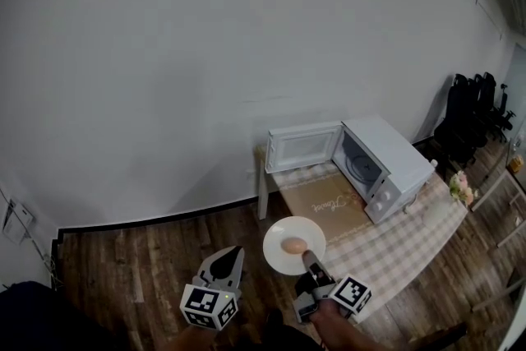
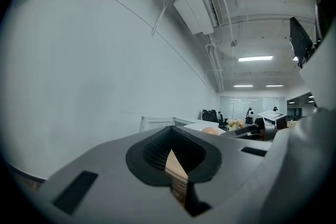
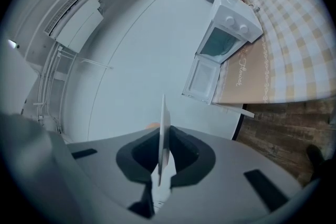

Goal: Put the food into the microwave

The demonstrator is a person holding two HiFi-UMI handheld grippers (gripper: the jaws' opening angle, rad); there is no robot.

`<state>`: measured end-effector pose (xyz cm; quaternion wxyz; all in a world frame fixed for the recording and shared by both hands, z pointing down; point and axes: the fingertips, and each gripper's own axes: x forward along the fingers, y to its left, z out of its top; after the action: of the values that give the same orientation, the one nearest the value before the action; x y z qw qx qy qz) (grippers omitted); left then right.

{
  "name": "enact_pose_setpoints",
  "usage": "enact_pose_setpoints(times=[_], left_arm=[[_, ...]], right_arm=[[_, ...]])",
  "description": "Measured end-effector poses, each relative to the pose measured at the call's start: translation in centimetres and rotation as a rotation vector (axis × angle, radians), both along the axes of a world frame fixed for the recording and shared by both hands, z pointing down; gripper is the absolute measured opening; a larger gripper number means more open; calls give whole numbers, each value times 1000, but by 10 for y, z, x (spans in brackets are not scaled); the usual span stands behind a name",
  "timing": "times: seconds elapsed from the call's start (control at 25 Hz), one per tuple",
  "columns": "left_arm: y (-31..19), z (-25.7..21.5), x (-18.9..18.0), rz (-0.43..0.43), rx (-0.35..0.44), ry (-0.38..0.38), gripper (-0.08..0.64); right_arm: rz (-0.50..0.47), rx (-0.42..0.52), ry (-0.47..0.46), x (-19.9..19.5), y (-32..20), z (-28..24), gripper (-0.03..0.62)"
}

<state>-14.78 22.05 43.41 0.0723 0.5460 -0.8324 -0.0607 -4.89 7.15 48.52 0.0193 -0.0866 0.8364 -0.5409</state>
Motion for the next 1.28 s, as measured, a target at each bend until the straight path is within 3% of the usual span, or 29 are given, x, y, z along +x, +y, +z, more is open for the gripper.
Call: enact_pose_setpoints(times=[0.32, 0.64, 1.04, 1.28], left_arm=[[-47, 7, -50, -6, -27, -3, 8], [-113, 5, -92, 15, -20, -3, 8], [-209, 12, -105, 102, -47, 5, 8], [-267, 15, -103, 158, -72, -13, 8]], right_arm=[[-8, -32, -36, -55, -38, 0, 26], [24, -47, -50, -86, -99, -1, 26], [107, -72, 6, -86, -173, 8, 26], [133, -98, -78, -87, -215, 4, 26]])
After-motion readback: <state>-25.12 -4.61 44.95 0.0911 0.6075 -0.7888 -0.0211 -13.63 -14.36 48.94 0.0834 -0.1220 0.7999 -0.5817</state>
